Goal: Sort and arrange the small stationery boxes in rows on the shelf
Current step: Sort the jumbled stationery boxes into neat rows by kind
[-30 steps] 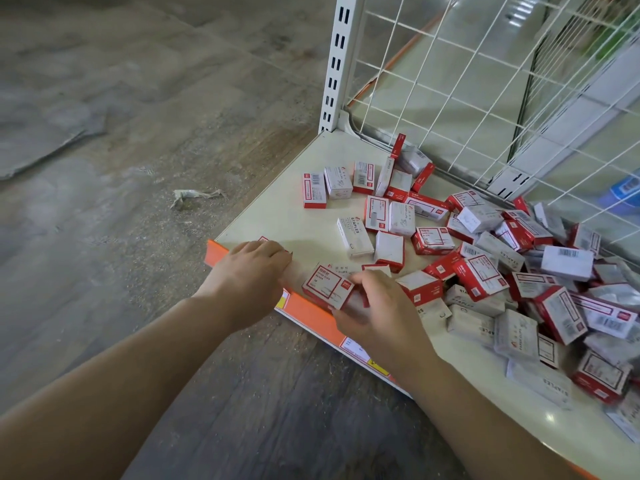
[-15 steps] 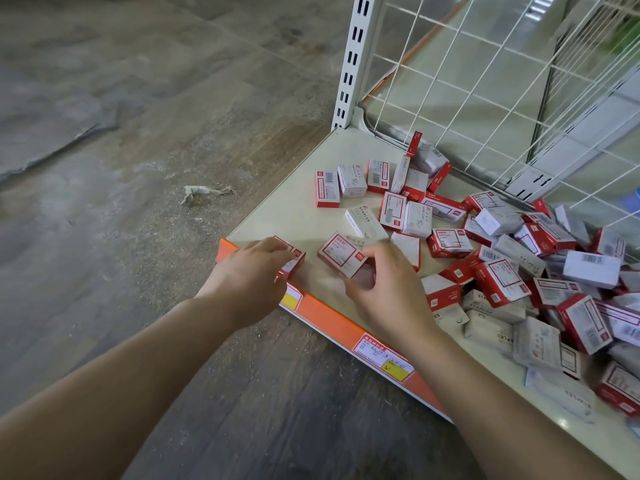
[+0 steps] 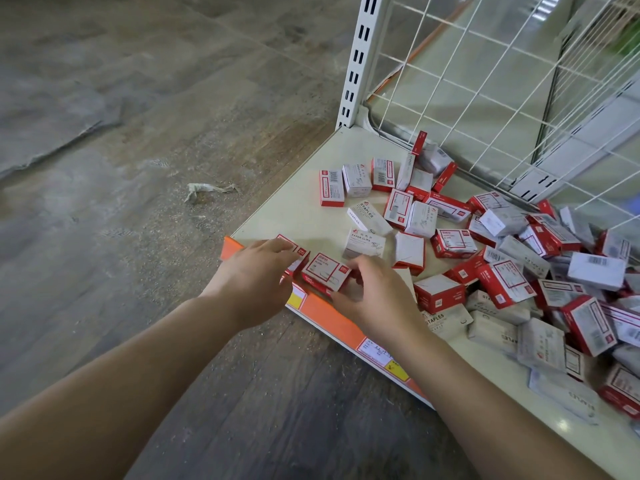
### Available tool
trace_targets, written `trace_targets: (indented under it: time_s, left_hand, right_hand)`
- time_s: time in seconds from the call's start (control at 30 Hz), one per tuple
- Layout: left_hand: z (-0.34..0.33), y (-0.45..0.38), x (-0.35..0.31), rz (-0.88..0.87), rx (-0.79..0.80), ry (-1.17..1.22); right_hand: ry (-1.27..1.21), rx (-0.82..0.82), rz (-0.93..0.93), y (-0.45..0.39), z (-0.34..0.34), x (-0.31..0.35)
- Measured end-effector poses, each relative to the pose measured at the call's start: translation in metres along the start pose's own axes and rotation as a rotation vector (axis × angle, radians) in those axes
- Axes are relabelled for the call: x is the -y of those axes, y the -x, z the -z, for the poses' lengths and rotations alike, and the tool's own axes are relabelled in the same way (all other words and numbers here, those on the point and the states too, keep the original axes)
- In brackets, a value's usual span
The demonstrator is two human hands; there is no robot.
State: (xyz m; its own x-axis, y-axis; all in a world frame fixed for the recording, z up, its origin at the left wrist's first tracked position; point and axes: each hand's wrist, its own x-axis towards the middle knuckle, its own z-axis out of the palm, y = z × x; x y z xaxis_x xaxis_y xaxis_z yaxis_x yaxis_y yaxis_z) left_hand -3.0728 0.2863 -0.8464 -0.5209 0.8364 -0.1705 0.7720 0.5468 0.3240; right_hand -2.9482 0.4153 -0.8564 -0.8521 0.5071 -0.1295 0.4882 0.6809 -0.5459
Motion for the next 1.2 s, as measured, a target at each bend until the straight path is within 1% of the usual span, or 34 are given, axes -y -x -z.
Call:
trace_targets:
  time_s: [0.23,0.53,0.8,0.9,1.07,1.13,1.2]
  left_hand:
    - [-0.002,0.004,-0.002,-0.019,-0.019,0.066]
    - [-0.003,0.0,-0.004,-0.035,0.051,-0.005]
    - [-0.002,-0.002,-0.011,-0.033,0.069,-0.037]
    - [-0.003,-0.004,-0.011,-0.027,0.073,-0.042]
    - [-0.002,-0.01,-0.015,0.016,0.07,-0.028]
    - [0.0,-0.014,-0.02,0.068,0.066,-0.009]
    - [0.001,-0.018,-0.026,0.108,0.053,-0.014]
  right_hand:
    - [-0.066,0.043,0.012,-0.006,-0.009,-0.003]
    - [-0.113,0.071,0.038,-0.004,-0.008,0.0]
    - [-0.07,0.091,0.054,-0.006,-0.006,0.0]
    - [-0.055,0.051,-0.001,-0.007,0.005,-0.003]
    - [0.049,-0.127,-0.057,-0.02,0.026,-0.017]
    - [0.093,-0.15,-0.074,-0.028,0.03,-0.021]
    - [0.134,-0.125,-0.096,-0.035,0.031,-0.024]
